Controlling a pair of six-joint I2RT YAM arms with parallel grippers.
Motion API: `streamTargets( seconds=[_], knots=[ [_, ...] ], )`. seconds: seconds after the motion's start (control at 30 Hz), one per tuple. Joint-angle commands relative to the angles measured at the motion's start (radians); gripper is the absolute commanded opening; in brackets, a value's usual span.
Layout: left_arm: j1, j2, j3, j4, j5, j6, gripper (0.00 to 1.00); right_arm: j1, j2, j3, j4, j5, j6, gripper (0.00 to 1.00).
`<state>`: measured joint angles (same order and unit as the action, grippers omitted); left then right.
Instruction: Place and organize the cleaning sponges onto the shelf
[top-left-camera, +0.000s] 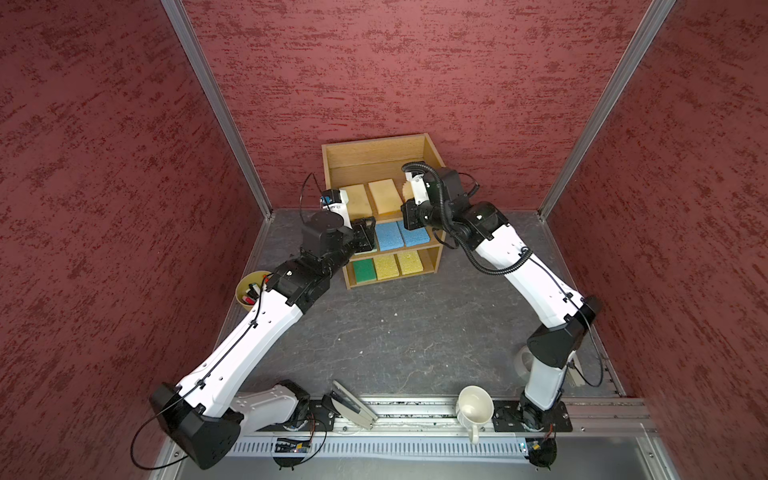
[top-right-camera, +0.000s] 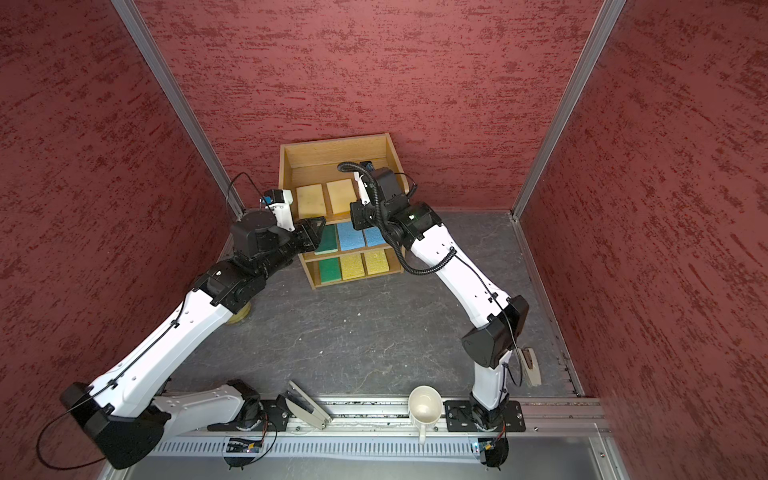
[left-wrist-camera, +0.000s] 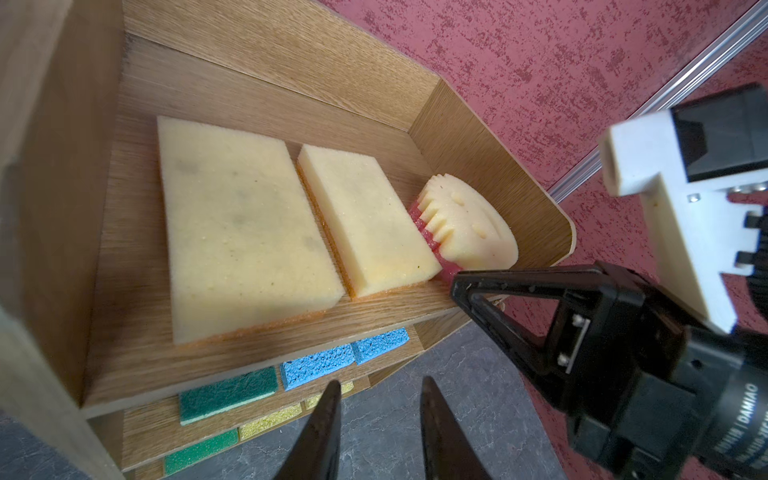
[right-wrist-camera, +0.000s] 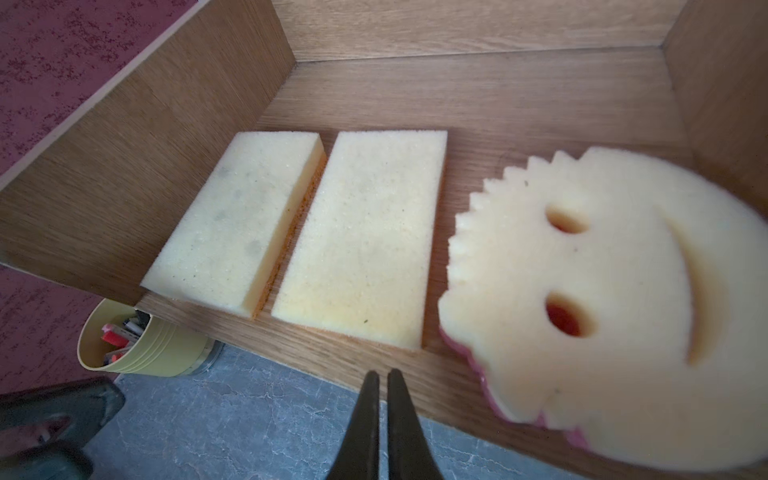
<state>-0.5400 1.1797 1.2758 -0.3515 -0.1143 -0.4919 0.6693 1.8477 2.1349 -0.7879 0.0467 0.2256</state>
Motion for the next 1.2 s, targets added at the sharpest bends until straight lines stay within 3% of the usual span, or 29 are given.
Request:
streamTargets(
  seconds=[0.0, 0.27, 0.5, 1.17],
  knots=[
    [-0.007, -0.015, 0.021, 0.007, -0.010, 0.012, 0.36, -0.007, -0.004, 0.034, 0.013, 0.048, -0.015, 0.18],
    [-0.012, -0.038, -0.005, 0.014, -0.016, 0.008, 0.40, -0.014, 0.035, 0.056, 0.027, 0.058, -0.014, 0.32],
    [-0.012, -0.043, -0.018, 0.016, -0.018, 0.007, 0.40, -0.016, 0.051, 0.074, 0.027, 0.018, 0.004, 0.27],
    [-0.012, -0.045, -0.026, 0.020, -0.028, 0.009, 0.43, -0.016, 0.080, 0.106, 0.006, -0.057, 0.035, 0.27]
  ],
)
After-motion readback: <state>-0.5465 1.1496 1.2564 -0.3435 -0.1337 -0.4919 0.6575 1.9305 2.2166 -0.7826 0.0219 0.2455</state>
